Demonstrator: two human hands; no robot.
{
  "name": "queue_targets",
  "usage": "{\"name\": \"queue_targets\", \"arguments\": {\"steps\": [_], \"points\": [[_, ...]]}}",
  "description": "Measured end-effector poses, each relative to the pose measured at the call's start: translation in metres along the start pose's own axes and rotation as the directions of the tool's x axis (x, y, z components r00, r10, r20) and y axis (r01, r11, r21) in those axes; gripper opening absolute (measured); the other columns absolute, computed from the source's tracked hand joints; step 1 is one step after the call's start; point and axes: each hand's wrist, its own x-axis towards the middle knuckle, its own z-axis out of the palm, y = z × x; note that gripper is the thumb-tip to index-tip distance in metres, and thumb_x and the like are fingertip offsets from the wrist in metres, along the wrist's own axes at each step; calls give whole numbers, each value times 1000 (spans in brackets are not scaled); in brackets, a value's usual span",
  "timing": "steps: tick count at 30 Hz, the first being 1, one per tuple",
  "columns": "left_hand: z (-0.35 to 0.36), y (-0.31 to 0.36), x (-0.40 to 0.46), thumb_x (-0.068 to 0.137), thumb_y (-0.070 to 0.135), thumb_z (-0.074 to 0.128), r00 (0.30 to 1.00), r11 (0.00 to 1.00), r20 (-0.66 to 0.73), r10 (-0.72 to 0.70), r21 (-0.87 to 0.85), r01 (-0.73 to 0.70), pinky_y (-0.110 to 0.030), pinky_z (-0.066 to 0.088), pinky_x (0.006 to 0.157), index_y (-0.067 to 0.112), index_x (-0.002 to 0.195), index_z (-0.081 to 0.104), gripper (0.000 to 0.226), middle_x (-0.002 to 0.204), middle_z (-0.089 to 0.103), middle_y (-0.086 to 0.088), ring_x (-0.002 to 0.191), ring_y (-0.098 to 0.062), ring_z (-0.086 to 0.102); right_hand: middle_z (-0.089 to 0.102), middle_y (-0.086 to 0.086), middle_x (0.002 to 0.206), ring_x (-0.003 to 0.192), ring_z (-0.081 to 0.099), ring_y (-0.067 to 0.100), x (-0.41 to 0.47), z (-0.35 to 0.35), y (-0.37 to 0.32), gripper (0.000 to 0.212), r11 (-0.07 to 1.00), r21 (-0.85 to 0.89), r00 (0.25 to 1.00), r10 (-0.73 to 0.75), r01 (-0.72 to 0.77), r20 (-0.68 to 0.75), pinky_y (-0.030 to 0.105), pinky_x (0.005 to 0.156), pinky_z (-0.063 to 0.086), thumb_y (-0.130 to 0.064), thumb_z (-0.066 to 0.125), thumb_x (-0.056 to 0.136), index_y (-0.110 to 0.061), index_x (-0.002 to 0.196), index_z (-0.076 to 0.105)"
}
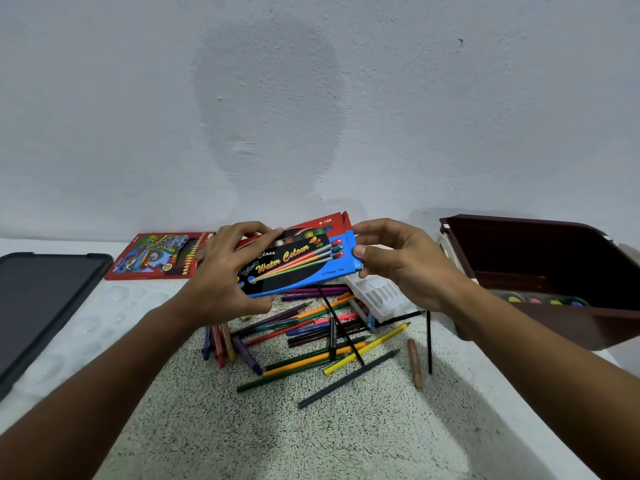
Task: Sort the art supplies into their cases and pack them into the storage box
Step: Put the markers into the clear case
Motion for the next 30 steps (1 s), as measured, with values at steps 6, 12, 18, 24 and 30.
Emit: {"name": "queue_targets", "arguments": {"steps": [6, 12, 18, 24, 30], "points": [[-1, -3, 3, 63, 54, 64, 1000, 999, -16, -8, 43, 9, -62, 35, 100, 35, 146, 34, 91, 135, 35, 9, 123, -13, 30, 63, 22, 107, 85, 68, 24, 1, 3, 0, 23, 1000, -11, 999, -19, 18, -33, 25, 61, 53, 3, 65, 84, -3, 106, 65], [0, 1, 1, 65, 53, 62, 999, 996, -37, 35, 82, -32, -60, 35, 101, 29, 146, 38, 88, 135, 37, 5, 123, -15, 31, 64, 22, 106, 83, 69, 21, -4, 8, -1, 7, 996, -83, 997, -36, 31, -61, 28, 59, 54, -2, 64, 87, -7, 92, 65], [3, 8, 3, 66, 51, 61, 995, 990, -62, 76, 123, -68, -52, 30, 103, 22, 145, 42, 86, 134, 43, -5, 123, -22, 35, 65, 16, 93, 64, 63, 15, 0, 12, -11, 5, 994, -110, 985, -7, -12, -170, 27, 50, 48, -11, 63, 90, -7, 91, 60], [0, 7, 4, 66, 51, 61, 992, 980, -93, 84, 190, -65, -49, 27, 101, 22, 144, 41, 85, 133, 44, -7, 123, -26, 37, 69, 8, 99, 75, 64, 9, -1, 13, -15, 12, 991, -132, 995, -34, 22, -91, 26, 62, 52, -16, 60, 92, -8, 99, 66], [1, 11, 6, 66, 53, 60, 992, 982, -97, 85, 179, -66, -54, 29, 102, 21, 142, 45, 84, 134, 47, -6, 124, -24, 38, 71, 16, 92, 77, 71, 22, 1, 18, -12, 12, 979, -200, 992, -55, 30, -117, 33, 59, 55, -10, 65, 88, -11, 95, 55]]}}
